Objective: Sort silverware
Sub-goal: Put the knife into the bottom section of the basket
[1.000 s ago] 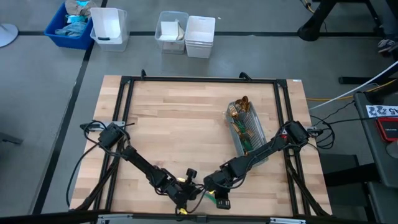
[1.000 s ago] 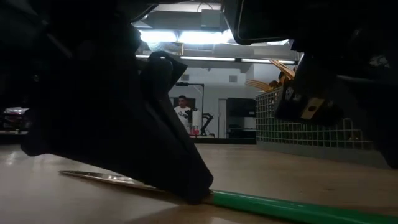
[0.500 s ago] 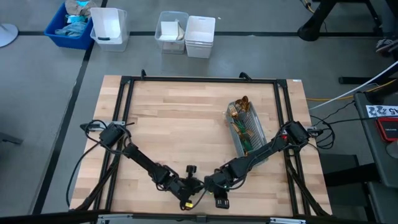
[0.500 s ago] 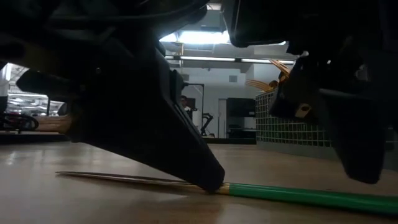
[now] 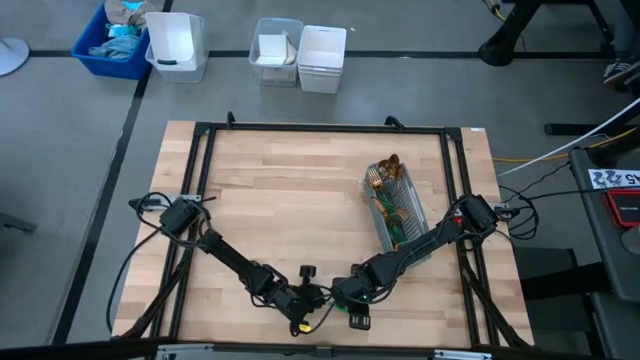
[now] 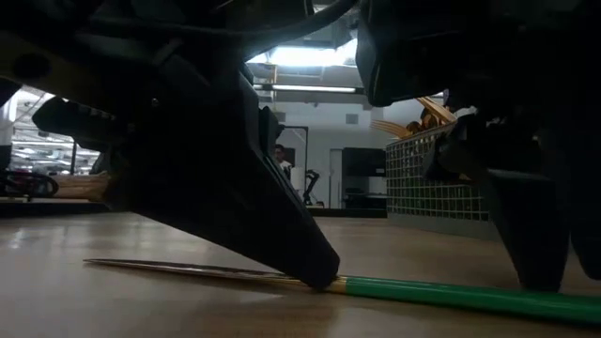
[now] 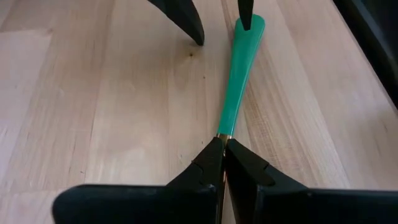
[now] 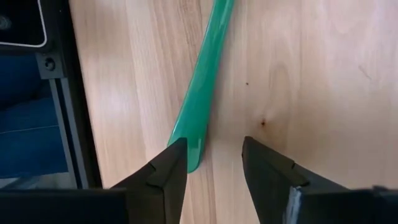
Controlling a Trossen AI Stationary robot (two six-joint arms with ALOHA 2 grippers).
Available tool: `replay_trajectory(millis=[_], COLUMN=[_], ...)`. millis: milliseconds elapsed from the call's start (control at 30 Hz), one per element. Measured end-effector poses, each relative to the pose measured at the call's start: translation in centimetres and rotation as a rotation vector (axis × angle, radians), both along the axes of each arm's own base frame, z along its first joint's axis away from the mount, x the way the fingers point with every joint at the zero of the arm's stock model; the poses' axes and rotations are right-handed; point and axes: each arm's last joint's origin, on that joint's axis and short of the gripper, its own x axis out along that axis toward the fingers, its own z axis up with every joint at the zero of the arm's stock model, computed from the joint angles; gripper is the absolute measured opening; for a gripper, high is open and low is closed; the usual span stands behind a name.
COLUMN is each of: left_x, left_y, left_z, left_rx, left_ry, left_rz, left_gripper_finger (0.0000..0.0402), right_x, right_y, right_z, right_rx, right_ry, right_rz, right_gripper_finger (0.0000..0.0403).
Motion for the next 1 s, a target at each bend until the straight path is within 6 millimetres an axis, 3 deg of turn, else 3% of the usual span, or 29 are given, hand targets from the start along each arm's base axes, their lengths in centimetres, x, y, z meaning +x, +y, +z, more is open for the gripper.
replay_trajectory(millis=[1000], left_x=[0.0], left_y=[0.0], left_z=[0.0], left_rx=[-0.009], left_ry=[-0.002], left_rz=[0.001], left_gripper_finger=[0.0010], right_x=[-2.4], right_y=[4.0], right_z=[0.0], right_rx=[-0.120], right_ry=[-0.075], right_rz=[-0.102], right_gripper_finger=[0.0151])
